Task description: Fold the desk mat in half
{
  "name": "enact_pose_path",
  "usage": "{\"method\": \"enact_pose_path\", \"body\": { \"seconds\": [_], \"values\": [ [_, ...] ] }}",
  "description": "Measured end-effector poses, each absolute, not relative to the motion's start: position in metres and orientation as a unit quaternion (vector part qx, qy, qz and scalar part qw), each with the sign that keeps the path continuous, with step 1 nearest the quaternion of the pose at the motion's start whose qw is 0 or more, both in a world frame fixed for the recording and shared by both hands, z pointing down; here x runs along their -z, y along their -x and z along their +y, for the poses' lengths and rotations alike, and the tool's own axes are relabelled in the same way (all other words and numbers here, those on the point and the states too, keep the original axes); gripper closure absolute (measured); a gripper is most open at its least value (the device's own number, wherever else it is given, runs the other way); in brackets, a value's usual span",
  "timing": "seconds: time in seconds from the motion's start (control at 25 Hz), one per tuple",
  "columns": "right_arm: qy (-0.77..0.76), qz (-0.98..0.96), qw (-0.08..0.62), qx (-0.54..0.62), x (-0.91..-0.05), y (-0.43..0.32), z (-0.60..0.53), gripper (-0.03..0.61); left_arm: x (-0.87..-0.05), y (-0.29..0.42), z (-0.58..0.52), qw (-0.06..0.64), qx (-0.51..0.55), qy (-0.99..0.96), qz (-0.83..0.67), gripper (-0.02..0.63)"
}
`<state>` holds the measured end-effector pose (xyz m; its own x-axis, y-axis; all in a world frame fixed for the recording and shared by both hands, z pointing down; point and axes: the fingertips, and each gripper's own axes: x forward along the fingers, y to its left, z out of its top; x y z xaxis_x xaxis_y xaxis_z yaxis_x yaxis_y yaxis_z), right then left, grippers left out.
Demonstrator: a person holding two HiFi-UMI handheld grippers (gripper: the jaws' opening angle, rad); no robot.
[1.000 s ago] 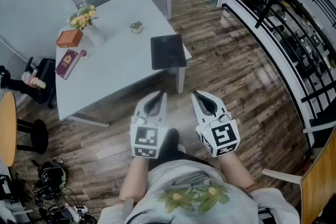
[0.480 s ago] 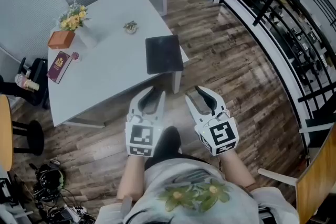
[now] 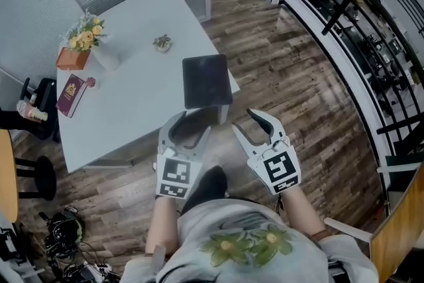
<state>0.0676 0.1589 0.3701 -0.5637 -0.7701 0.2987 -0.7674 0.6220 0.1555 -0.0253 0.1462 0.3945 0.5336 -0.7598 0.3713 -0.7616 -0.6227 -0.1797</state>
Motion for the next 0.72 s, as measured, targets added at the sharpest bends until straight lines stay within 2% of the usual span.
{"method": "enact_pose_path", "body": {
  "seconds": [0.56,0.72],
  "values": [
    [-0.398,-0.881,0.253,-0.032,-0.440,-0.068,0.091,0.403,-0.468,0.042,0.080,0.067,-0.280,-0.868,-0.404,0.373],
    [-0.383,-0.870,0.309,-0.036,-0.478,-0.070,0.072,0.403,-0.492,0.048,0.062,0.083,-0.296,-0.864,-0.398,0.373]
  ]
}}
